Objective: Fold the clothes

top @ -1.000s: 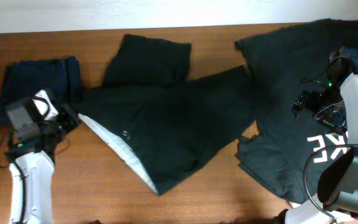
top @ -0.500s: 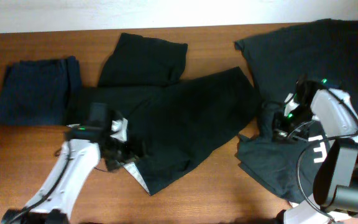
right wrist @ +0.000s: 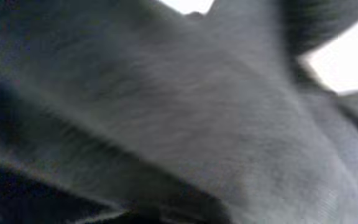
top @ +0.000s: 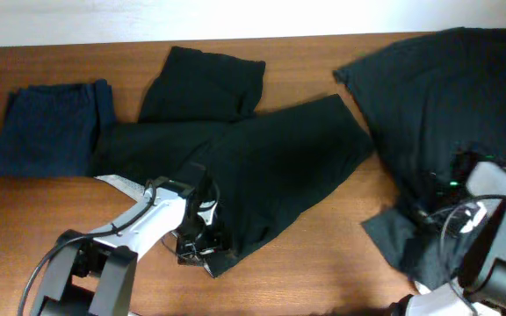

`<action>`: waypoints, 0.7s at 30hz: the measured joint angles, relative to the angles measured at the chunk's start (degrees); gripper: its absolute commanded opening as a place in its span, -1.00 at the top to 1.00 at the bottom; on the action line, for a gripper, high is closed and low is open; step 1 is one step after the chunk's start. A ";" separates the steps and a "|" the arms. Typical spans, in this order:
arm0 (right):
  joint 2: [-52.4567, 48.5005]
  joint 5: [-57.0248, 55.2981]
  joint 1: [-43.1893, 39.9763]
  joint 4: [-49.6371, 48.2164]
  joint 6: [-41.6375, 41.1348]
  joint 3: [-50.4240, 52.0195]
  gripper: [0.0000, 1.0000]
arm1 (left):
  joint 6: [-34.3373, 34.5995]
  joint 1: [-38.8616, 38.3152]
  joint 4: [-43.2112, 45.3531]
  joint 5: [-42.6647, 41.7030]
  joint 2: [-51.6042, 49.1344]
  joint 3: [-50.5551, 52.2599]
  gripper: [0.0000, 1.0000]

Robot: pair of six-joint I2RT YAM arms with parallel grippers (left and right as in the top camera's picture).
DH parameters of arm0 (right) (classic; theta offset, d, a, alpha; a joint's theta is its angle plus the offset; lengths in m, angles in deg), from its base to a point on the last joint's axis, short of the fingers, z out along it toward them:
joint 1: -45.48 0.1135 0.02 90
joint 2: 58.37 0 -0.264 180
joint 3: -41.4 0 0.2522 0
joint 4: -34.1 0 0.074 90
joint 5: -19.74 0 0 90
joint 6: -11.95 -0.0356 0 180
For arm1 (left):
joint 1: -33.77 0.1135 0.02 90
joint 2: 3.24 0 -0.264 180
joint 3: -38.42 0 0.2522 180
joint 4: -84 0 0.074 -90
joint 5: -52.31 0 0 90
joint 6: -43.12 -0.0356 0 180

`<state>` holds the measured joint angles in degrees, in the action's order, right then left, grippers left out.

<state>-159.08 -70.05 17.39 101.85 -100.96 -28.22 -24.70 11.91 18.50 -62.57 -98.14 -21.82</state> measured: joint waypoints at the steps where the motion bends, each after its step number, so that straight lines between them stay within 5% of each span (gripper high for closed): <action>1: -0.81 -0.15 -3.65 1.95 -0.72 -2.47 0.74 | -0.13 0.00 -0.72 -0.07 -0.26 -0.02 -0.74; 6: -1.36 15.52 -5.70 11.41 9.81 -21.03 0.36 | -0.55 0.46 -5.97 6.91 -0.59 0.26 -0.85; 8: -1.36 22.23 -2.69 10.99 17.25 -24.39 0.49 | -0.52 2.56 -6.05 7.85 -0.61 0.26 -0.85; 14: -1.60 20.39 11.89 -10.60 24.70 -25.14 0.54 | -0.50 12.68 -6.58 11.87 -0.70 0.42 -0.87; 21: -12.98 15.65 16.44 -24.17 25.49 -25.31 0.51 | 5.11 17.09 -1.68 9.57 0.04 0.35 -0.95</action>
<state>-172.06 -54.40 33.82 77.68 -75.48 -53.53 -19.59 29.00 16.81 -53.00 -98.09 -21.47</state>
